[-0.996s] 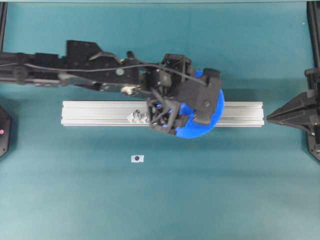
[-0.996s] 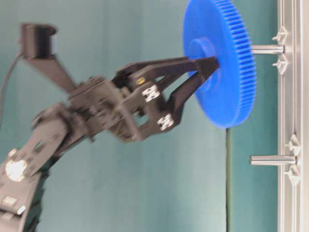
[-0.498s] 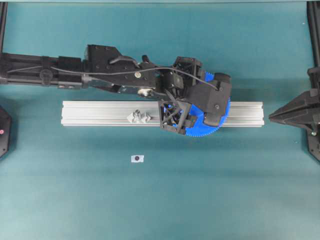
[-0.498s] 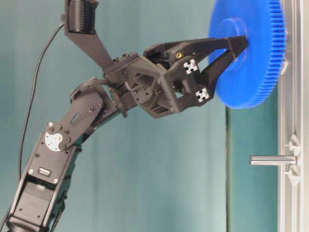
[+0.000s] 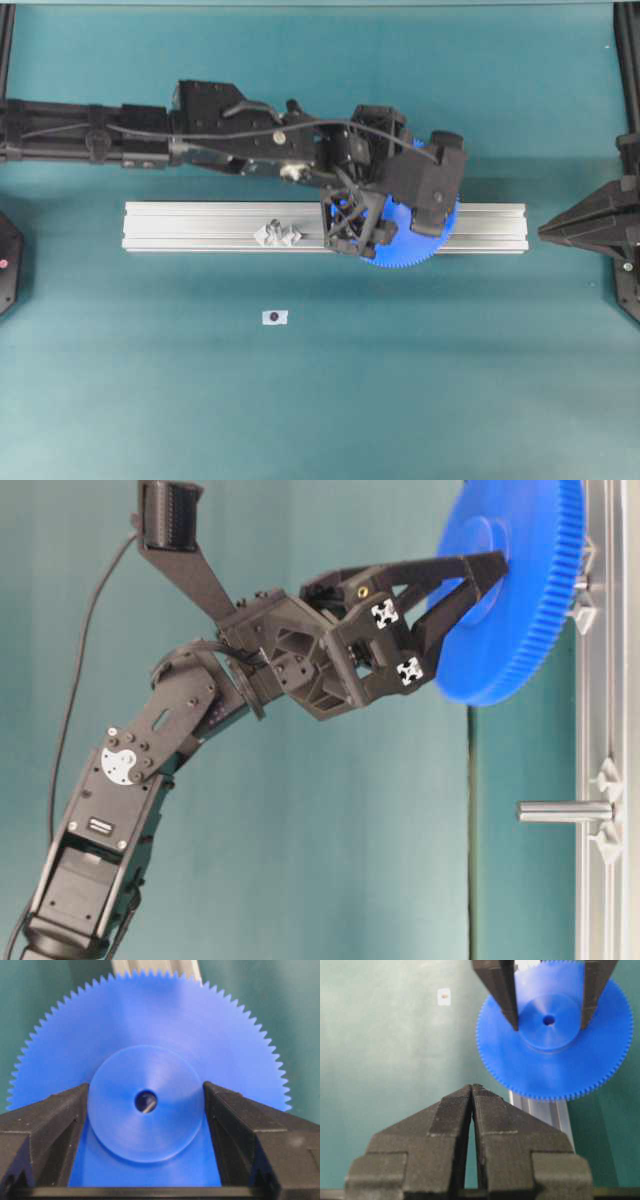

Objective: Insert the large gear onto the shaft.
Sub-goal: 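Align the gear's center hole with the shaft tip using the left gripper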

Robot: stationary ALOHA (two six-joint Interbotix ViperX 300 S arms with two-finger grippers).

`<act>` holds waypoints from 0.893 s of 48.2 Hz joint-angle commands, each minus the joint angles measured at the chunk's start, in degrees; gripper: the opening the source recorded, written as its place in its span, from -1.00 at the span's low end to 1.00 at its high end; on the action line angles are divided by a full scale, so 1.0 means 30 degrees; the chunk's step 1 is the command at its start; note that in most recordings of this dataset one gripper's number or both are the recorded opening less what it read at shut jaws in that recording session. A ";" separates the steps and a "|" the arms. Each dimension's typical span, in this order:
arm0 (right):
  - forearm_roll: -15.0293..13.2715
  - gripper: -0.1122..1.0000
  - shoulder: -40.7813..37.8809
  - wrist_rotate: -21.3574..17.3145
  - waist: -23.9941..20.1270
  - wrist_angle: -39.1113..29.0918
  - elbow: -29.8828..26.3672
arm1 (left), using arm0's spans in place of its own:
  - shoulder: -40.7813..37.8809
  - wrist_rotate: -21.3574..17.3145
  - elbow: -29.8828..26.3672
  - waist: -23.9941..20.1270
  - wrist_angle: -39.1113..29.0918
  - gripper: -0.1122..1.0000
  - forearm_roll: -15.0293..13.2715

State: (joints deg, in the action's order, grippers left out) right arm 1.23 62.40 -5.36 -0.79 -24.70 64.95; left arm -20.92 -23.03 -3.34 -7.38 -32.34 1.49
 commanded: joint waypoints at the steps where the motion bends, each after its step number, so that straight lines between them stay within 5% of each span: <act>1: -0.0029 -0.60 -0.0117 -0.0146 0.0059 0.0146 -0.0264 | 0.0527 -0.0088 -0.0645 -0.0586 0.0059 0.60 0.0059; 43: 0.0000 -0.60 -0.0117 -0.0176 0.0059 0.0146 -0.0352 | 0.0293 0.0937 -0.0410 -0.0615 -0.0645 0.60 0.0059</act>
State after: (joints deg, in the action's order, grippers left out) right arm 1.23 62.40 -5.27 -0.70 -24.70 64.95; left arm -20.92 -20.57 -3.60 -7.73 -34.28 1.49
